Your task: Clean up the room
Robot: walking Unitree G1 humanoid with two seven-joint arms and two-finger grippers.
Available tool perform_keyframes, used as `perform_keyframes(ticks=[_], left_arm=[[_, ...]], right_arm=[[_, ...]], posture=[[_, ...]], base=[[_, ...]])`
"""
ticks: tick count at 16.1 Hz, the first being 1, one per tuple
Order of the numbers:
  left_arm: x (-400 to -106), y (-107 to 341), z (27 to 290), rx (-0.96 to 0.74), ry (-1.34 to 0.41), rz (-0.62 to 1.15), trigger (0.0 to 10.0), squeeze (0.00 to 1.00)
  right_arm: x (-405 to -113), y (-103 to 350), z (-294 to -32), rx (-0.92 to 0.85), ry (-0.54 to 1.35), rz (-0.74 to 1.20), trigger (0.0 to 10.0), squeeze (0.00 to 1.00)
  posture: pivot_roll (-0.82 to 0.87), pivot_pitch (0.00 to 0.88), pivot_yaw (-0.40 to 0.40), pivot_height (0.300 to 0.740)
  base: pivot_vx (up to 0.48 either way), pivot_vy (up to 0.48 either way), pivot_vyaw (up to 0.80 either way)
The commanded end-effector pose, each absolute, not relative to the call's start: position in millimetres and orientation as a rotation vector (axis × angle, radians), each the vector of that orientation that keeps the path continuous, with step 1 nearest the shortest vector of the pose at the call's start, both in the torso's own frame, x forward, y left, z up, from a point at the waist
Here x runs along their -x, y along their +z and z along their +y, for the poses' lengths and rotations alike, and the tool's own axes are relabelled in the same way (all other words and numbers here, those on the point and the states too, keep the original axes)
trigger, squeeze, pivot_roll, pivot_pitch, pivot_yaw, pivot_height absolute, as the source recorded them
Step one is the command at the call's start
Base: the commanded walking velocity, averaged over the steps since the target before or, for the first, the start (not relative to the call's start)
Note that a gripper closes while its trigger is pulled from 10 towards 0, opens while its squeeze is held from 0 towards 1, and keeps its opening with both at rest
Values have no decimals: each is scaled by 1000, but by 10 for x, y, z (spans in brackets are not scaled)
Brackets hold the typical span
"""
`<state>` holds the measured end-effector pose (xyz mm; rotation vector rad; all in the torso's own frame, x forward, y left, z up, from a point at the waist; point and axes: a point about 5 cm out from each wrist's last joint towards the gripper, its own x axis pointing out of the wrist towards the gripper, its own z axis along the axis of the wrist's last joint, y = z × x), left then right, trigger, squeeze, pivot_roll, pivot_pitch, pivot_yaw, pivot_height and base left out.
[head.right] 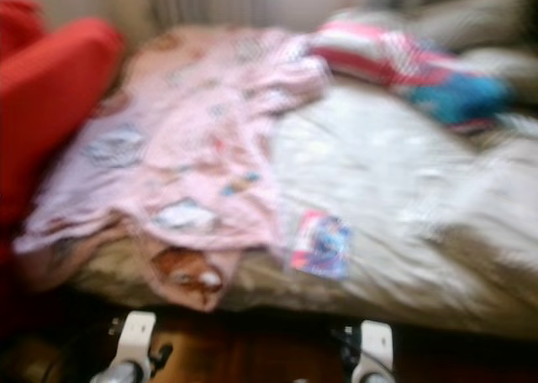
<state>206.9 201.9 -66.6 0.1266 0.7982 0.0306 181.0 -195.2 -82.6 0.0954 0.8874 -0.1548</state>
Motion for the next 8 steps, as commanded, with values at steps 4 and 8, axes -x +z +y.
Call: perform_keyframes(ticks=[4, 8], left_arm=[[-1947, -737, 2035, -142, 23, 851, 10000, 0], [-1936, -741, 2040, -140, 22, 853, 10000, 0]], right_arm=[[-1738, -864, -1916, -93, -139, 908, 10000, 0], [-1749, -858, -1911, -96, -139, 898, 10000, 0]], posture=[[60, 112, -8, 740], [59, 120, -11, 740]], base=[[0, -77, -184], [0, -312, 0]])
